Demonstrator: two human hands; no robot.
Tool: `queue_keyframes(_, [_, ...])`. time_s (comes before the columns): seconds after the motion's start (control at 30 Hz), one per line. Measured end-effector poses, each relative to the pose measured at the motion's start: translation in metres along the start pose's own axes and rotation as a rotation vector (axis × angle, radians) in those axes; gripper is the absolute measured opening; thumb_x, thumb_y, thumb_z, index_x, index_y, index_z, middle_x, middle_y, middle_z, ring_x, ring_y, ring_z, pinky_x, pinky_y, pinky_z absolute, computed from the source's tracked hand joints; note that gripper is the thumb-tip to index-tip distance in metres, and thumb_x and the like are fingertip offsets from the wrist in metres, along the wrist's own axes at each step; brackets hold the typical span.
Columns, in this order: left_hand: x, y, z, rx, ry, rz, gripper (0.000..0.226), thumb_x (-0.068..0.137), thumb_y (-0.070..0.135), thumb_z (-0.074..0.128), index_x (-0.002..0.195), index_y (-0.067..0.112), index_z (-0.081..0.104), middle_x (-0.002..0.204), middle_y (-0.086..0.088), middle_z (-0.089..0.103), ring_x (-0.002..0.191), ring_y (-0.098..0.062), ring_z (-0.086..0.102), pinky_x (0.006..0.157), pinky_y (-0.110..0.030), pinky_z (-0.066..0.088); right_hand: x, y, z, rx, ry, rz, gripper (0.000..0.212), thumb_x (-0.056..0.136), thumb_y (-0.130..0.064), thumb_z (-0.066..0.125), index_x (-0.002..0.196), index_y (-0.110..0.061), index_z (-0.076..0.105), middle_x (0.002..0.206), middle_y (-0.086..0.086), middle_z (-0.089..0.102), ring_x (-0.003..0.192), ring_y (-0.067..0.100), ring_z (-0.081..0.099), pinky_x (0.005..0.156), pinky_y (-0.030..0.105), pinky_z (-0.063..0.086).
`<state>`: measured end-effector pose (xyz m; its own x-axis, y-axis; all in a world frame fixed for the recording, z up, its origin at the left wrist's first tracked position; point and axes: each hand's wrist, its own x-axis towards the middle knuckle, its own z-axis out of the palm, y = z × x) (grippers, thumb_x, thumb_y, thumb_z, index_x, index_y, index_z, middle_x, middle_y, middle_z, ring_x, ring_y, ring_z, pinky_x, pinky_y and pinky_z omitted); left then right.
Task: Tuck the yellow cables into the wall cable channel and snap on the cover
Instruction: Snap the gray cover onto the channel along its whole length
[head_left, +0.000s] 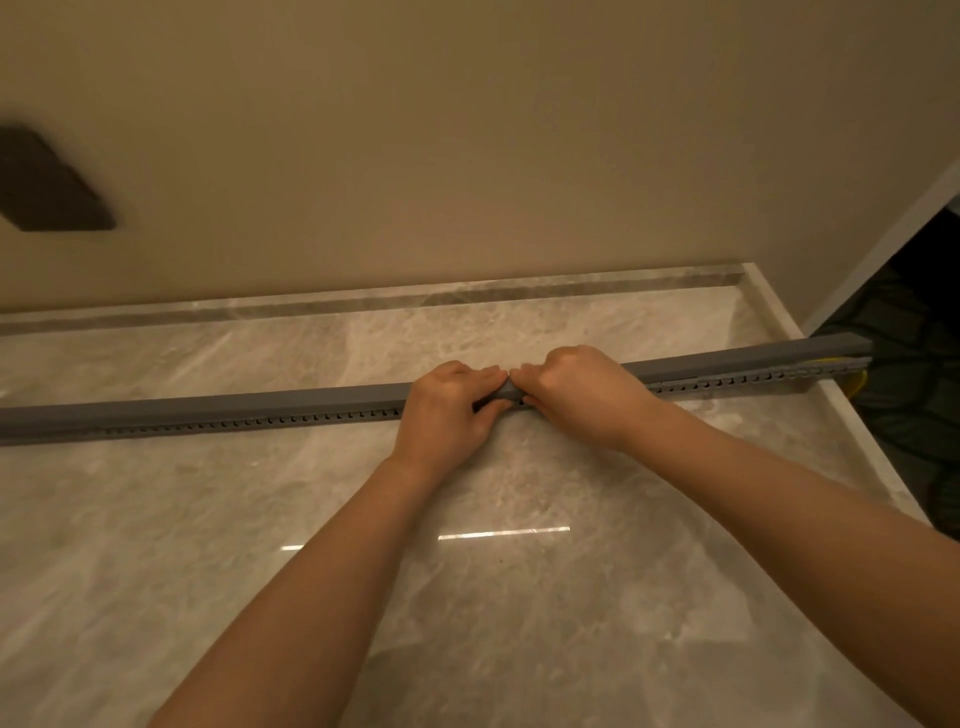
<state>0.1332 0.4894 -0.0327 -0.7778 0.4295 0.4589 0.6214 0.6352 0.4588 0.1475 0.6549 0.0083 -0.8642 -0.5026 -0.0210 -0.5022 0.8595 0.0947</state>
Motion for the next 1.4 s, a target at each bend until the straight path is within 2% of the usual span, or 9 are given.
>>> queue_keyframes(0.2, [-0.008, 0.001, 0.004, 0.052, 0.015, 0.025, 0.029, 0.071, 0.008, 0.077, 0.098, 0.001, 0.072, 0.097, -0.016, 0.073, 0.086, -0.028, 0.071, 0.079, -0.041, 0.058, -0.015, -0.019, 0.022, 0.073, 0.098, 0.104, 0.043, 0.093, 0.000, 0.037, 0.135, 0.007, 0.038, 0.135, 0.025, 0.048, 0.123, 0.034, 0.050, 0.106, 0.043, 0.039])
queue_keyframes(0.4, [-0.008, 0.004, 0.004, 0.036, 0.012, -0.006, 0.030, 0.072, 0.010, 0.077, 0.100, 0.002, 0.071, 0.100, -0.015, 0.072, 0.091, -0.028, 0.070, 0.083, -0.041, 0.056, -0.029, -0.026, 0.034, 0.203, 0.079, 0.137, 0.052, 0.094, -0.002, 0.030, 0.144, 0.003, 0.016, 0.152, 0.022, 0.022, 0.143, 0.031, 0.016, 0.117, 0.037, -0.002])
queue_keyframes(0.5, [-0.008, 0.003, 0.003, 0.029, 0.007, -0.029, 0.030, 0.072, 0.011, 0.078, 0.100, 0.003, 0.072, 0.101, -0.015, 0.072, 0.091, -0.028, 0.070, 0.084, -0.039, 0.055, -0.033, -0.015, 0.026, 0.294, 0.049, 0.090, 0.054, 0.096, -0.009, 0.036, 0.147, -0.007, 0.019, 0.154, 0.012, 0.022, 0.143, 0.022, 0.016, 0.115, 0.027, -0.001])
queue_keyframes(0.6, [-0.006, 0.004, 0.002, 0.024, -0.002, -0.049, 0.032, 0.071, 0.012, 0.079, 0.101, 0.003, 0.071, 0.101, -0.014, 0.071, 0.091, -0.027, 0.070, 0.086, -0.037, 0.054, -0.037, 0.010, 0.010, 0.410, 0.031, 0.092, 0.050, 0.091, -0.010, 0.047, 0.141, -0.014, 0.038, 0.145, 0.007, 0.042, 0.133, 0.020, 0.037, 0.112, 0.026, 0.021])
queue_keyframes(0.7, [-0.006, 0.005, 0.002, 0.018, -0.008, -0.068, 0.034, 0.071, 0.013, 0.079, 0.103, 0.003, 0.071, 0.103, -0.013, 0.071, 0.094, -0.025, 0.069, 0.090, -0.035, 0.051, -0.040, 0.039, -0.007, 0.318, -0.086, 0.154, 0.037, 0.086, -0.010, 0.051, 0.121, -0.018, 0.056, 0.113, 0.003, 0.064, 0.105, 0.023, 0.057, 0.087, 0.038, 0.048])
queue_keyframes(0.83, [-0.005, 0.006, 0.002, 0.010, -0.007, -0.086, 0.035, 0.070, 0.013, 0.080, 0.103, 0.004, 0.070, 0.103, -0.012, 0.071, 0.094, -0.023, 0.069, 0.091, -0.033, 0.050, -0.039, 0.065, -0.022, 0.155, -0.265, 0.154, 0.010, 0.083, -0.012, 0.053, 0.089, -0.017, 0.060, 0.071, -0.004, 0.052, 0.072, 0.021, 0.055, 0.059, 0.030, 0.041])
queue_keyframes(1.0, [-0.001, 0.011, 0.002, 0.024, -0.003, -0.141, 0.035, 0.069, 0.013, 0.080, 0.102, 0.005, 0.071, 0.100, -0.011, 0.072, 0.092, -0.024, 0.069, 0.090, -0.034, 0.051, -0.033, 0.064, -0.016, -0.031, -0.267, 0.080, 0.016, 0.087, -0.010, 0.048, 0.096, -0.012, 0.061, 0.071, 0.001, 0.043, 0.067, 0.021, 0.045, 0.060, 0.030, 0.036])
queue_keyframes(1.2, [0.013, 0.026, 0.010, 0.110, -0.155, -0.125, 0.036, 0.076, 0.011, 0.065, 0.112, 0.006, 0.067, 0.099, -0.008, 0.071, 0.092, -0.026, 0.063, 0.084, -0.035, 0.050, -0.036, 0.066, -0.005, -0.054, -0.202, 0.067, 0.020, 0.088, -0.005, 0.046, 0.100, -0.009, 0.061, 0.087, 0.009, 0.063, 0.067, 0.022, 0.041, 0.066, 0.031, 0.039])
queue_keyframes(1.4, [0.034, 0.053, 0.031, 0.056, -0.262, -0.112, 0.033, 0.081, 0.032, 0.064, 0.110, 0.017, 0.067, 0.093, -0.002, 0.070, 0.089, -0.022, 0.059, 0.081, -0.040, 0.046, -0.036, 0.068, -0.003, -0.025, -0.158, 0.064, 0.016, 0.087, -0.007, 0.047, 0.095, -0.011, 0.060, 0.089, 0.009, 0.063, 0.068, 0.023, 0.044, 0.067, 0.033, 0.041])
